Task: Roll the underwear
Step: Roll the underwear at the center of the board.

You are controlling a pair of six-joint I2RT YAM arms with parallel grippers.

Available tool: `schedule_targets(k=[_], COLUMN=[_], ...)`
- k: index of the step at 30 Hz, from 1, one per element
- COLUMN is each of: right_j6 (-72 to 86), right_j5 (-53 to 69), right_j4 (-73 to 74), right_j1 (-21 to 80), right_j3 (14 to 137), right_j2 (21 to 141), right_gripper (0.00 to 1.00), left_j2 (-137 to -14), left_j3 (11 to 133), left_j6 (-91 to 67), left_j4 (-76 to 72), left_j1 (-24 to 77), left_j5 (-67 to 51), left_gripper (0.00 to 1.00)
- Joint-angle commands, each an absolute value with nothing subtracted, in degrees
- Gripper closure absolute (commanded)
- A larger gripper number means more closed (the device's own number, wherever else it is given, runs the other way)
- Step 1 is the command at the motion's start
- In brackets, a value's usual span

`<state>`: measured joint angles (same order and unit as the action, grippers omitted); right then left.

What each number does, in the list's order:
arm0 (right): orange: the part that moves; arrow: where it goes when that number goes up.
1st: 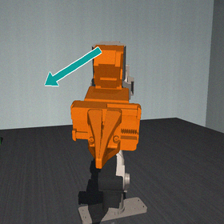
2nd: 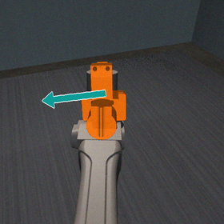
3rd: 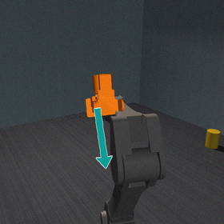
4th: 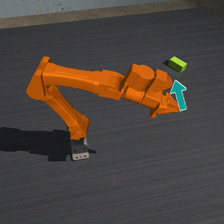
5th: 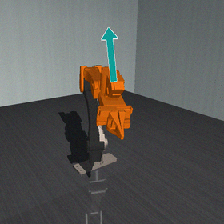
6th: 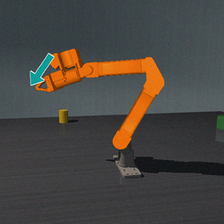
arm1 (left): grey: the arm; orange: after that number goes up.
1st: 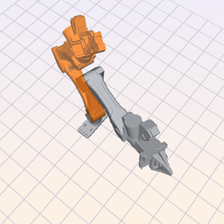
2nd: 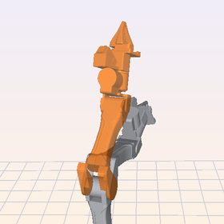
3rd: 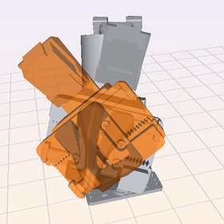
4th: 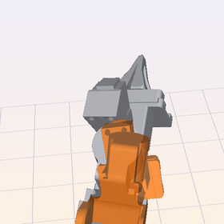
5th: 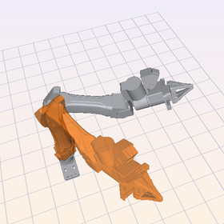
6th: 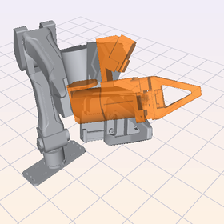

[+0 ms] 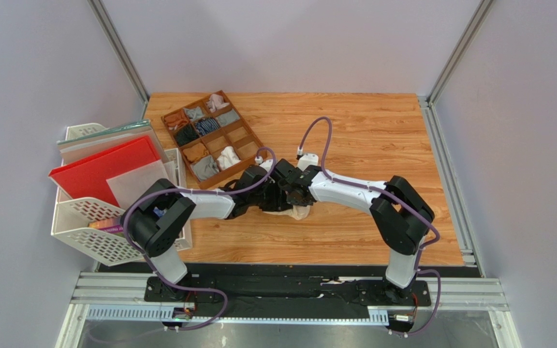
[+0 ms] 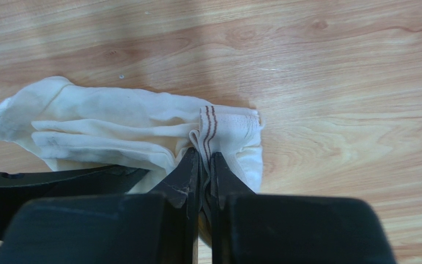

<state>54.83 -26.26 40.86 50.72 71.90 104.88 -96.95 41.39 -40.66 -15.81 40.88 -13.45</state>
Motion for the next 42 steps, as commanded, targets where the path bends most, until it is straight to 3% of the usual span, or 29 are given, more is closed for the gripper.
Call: schedule_targets(k=[1,14,42], right_j6=[59.7,59.2,54.7], right_j5=[-22.0,-20.5,-9.8], right_j4=[34.7,33.1,26.1], right_j1=[51.6,51.6,49.1], right_j3=[68.8,68.2,62.6], right_j2=[105.2,106.5,103.4], right_gripper=[0.91,0.58,0.54], left_j2=[-95.8,-73.9,-88.6], left_j3=[39.4,34.5,30.4], left_j6=[-39.6,-38.0,-49.8], left_j4=[-12.8,-2.2,-27.8], left_j1=[41.4,41.3,43.2], left_j5=[-13.3,-10.0,-6.0], left_gripper=[0.5,0.5,0.45])
